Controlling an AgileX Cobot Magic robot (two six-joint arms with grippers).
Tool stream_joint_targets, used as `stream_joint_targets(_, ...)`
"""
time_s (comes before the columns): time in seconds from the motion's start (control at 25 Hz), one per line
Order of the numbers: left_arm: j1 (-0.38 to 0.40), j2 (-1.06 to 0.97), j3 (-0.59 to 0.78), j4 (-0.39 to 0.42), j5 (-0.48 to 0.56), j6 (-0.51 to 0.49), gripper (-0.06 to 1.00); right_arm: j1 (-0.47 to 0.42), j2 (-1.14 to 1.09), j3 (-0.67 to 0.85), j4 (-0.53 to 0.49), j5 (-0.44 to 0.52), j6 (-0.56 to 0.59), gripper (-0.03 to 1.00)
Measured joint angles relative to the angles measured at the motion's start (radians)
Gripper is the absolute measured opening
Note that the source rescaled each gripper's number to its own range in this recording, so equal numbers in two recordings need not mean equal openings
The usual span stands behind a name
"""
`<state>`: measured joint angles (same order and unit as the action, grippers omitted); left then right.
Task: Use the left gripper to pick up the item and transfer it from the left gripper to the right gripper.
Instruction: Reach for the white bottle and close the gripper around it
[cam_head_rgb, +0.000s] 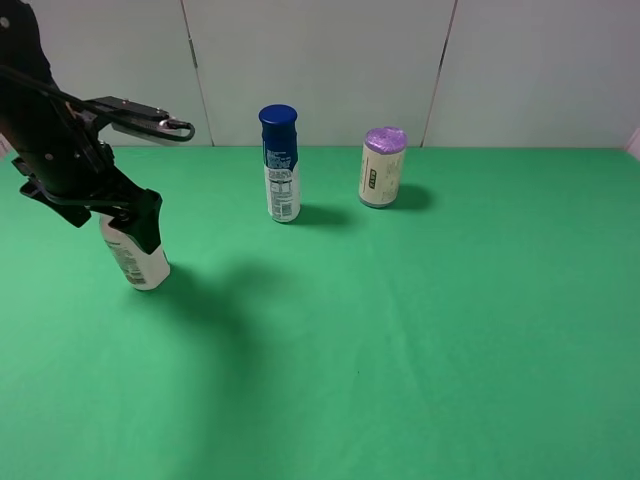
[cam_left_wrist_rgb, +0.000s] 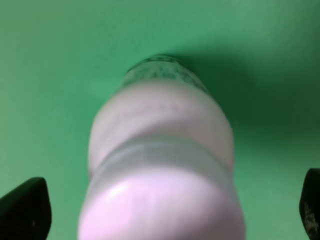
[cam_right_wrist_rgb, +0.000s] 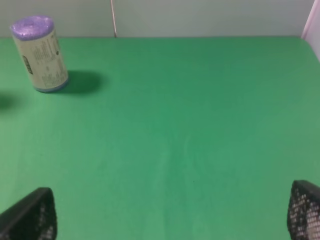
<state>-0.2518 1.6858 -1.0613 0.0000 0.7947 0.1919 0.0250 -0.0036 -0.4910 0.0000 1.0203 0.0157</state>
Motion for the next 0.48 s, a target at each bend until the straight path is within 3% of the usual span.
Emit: stream_joint_targets(0.48,0.000,0.050,-0.002,-0.013,-0.036,0.001,1.00,0.000,0.000,0.000,0.000,0.000,0.000,1.00)
